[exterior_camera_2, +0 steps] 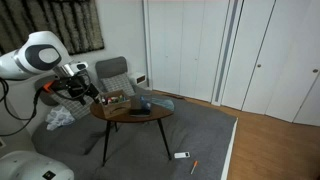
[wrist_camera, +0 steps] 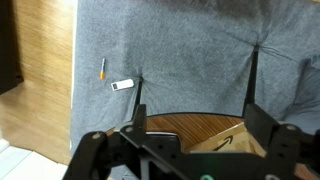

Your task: Remove the blue glue stick and purple marker from the box and put them in the basket

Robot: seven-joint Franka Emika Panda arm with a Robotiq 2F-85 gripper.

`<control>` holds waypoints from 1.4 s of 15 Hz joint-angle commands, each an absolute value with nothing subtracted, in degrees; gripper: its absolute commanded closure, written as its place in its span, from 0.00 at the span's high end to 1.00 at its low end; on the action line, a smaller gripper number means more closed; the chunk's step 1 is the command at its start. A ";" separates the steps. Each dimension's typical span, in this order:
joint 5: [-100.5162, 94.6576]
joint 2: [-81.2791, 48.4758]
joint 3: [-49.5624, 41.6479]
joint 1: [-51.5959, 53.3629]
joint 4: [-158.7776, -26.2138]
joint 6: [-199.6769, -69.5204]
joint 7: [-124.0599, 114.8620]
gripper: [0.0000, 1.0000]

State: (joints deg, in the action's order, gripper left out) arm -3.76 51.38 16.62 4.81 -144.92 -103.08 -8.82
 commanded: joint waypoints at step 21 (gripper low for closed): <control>10.64 8.97 7.28 12.74 -116.91 -109.78 11.86 1.00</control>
